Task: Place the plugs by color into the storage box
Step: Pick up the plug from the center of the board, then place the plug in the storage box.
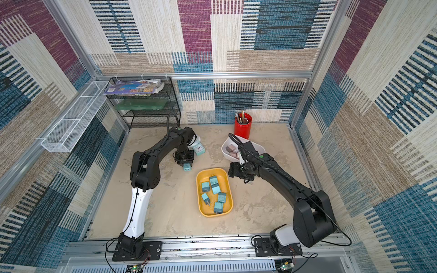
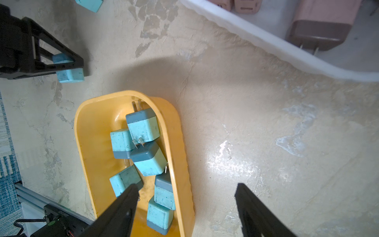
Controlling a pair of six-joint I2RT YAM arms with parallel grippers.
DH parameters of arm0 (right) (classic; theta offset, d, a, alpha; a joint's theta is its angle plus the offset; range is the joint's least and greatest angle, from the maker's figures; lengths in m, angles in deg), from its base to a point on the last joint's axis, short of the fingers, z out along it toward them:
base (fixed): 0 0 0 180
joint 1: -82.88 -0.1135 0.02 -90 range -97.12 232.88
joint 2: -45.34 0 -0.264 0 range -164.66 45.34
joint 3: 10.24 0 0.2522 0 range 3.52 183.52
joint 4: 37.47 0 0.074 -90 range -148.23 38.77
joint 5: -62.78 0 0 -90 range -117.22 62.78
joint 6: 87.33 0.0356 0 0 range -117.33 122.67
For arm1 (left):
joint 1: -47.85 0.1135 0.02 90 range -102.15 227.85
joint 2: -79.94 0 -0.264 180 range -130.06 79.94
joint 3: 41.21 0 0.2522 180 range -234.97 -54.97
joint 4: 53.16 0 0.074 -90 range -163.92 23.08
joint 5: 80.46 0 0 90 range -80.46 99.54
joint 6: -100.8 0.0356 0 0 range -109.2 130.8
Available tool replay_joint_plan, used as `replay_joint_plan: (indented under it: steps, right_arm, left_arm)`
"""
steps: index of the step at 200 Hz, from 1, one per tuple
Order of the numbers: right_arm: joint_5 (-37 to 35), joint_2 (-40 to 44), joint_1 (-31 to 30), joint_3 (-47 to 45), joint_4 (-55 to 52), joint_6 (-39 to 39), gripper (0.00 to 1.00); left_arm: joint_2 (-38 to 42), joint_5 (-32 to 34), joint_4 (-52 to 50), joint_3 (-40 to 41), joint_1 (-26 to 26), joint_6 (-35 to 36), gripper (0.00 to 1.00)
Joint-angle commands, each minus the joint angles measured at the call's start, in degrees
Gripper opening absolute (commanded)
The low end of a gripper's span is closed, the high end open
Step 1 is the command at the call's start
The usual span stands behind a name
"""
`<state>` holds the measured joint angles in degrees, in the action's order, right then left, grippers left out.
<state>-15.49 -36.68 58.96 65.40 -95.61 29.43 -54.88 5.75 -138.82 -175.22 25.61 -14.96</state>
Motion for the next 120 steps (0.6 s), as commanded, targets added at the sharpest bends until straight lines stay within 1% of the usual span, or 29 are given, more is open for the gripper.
replay_joint_plan:
  steps: [1, 33, 62, 90, 120]
  right_arm:
    - [-0.92, 0.02, 0.10, 0.51, 1.92, -0.17, 0.77]
    - [-0.40, 0.11, 0.36, 0.45, 2.19, -0.98, 0.77]
    - [0.14, 1.29, 1.02, -0.22, 1.93, -1.74, 0.77]
    - [1.06, 3.52, 2.14, -2.35, 1.66, -2.59, 0.77]
    - [1.63, 7.08, 3.34, -5.17, 0.83, -3.23, 0.77]
  left_arm:
    - [4.40, 0.73, -0.70, 1.94, -1.01, -1.37, 0.31]
    - [11.18, 0.95, -0.76, 5.68, -4.01, -3.28, 0.32]
    - [15.82, 0.31, -0.71, 7.96, -9.51, -6.77, 0.32]
    - [17.20, -0.91, -0.69, 8.61, -16.25, -11.08, 0.32]
    - [16.47, -1.40, -0.43, 8.45, -22.86, -15.29, 0.32]
